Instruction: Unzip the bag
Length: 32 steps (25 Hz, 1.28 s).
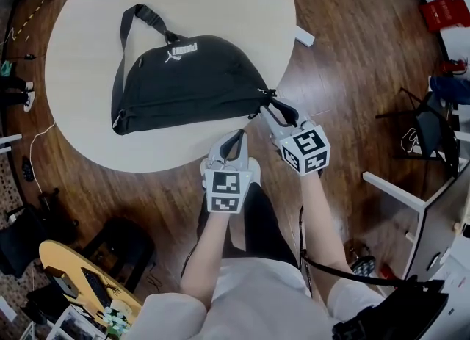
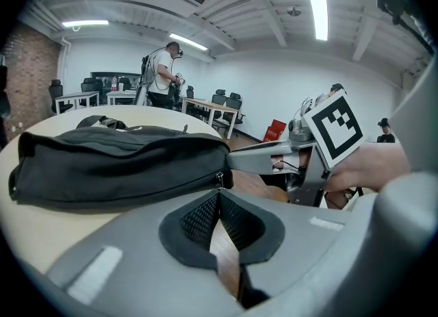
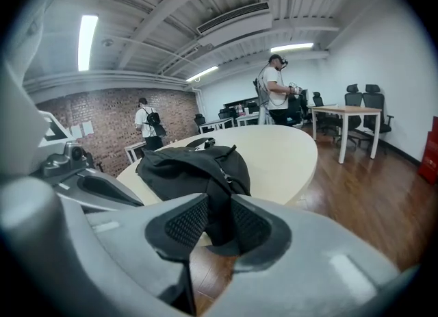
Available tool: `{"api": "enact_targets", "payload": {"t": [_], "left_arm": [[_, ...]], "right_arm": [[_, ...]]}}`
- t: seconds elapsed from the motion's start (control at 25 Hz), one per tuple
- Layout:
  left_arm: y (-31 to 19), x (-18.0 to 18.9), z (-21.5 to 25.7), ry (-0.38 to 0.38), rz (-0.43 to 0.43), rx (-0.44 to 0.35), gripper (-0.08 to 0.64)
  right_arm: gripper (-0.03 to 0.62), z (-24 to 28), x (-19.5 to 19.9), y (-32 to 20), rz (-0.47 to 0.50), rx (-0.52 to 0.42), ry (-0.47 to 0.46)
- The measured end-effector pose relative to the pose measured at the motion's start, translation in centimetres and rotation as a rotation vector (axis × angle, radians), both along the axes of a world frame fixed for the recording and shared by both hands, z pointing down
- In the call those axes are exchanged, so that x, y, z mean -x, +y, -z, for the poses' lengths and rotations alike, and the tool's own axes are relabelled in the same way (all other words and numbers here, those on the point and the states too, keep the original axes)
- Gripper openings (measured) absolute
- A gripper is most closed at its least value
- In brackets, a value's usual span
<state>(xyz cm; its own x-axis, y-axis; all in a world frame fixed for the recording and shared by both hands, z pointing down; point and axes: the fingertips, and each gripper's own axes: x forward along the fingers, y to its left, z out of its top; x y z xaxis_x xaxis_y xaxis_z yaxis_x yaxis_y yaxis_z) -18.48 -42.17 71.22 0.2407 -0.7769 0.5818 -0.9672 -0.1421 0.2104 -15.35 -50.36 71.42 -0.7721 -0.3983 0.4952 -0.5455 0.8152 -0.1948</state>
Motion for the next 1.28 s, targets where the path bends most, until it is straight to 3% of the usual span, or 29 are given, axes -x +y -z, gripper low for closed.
{"api": "enact_targets", "payload": {"t": [0.28, 0.48, 0.6, 0.68, 0.84, 1.08, 1.28], "left_arm": [[-0.9, -0.6, -0.5, -0.005, -0.030, 0.011, 0.026], [-1.5, -1.0, -1.2, -0.032, -0.044, 0.035, 0.086], [-2.0, -1.2, -1.7, -0.040, -0.049, 0.059, 0.180], [-2.6, -1.3, -1.9, -0.044, -0.034, 0.071, 0.198], [-3.7, -0.9, -2.1, -0.022, 0.044, 0.081, 0.182], [-4.4, 0.1, -2.4, 0.003, 0.149, 0.092, 0.089], [-4.4, 0.2, -2.3, -0.002, 0.131, 0.061, 0.035]], "right_arm": [[0.064, -0.4, 1.0, -0.1, 0.192, 0.028, 0.039], [0.031, -0.8, 1.6, 0.1, 0.216, 0.035, 0.096], [0.014, -0.5, 1.6, 0.1, 0.211, 0.071, 0.071], [0.012, -0.3, 1.4, 0.1, 0.209, 0.094, 0.049], [0.011, 0.3, 1.4, 0.0, 0.211, 0.120, 0.023], [0.011, 0.8, 1.4, -0.1, 0.214, 0.140, 0.005], [0.011, 0.8, 1.3, -0.2, 0.196, 0.145, -0.005]]}}
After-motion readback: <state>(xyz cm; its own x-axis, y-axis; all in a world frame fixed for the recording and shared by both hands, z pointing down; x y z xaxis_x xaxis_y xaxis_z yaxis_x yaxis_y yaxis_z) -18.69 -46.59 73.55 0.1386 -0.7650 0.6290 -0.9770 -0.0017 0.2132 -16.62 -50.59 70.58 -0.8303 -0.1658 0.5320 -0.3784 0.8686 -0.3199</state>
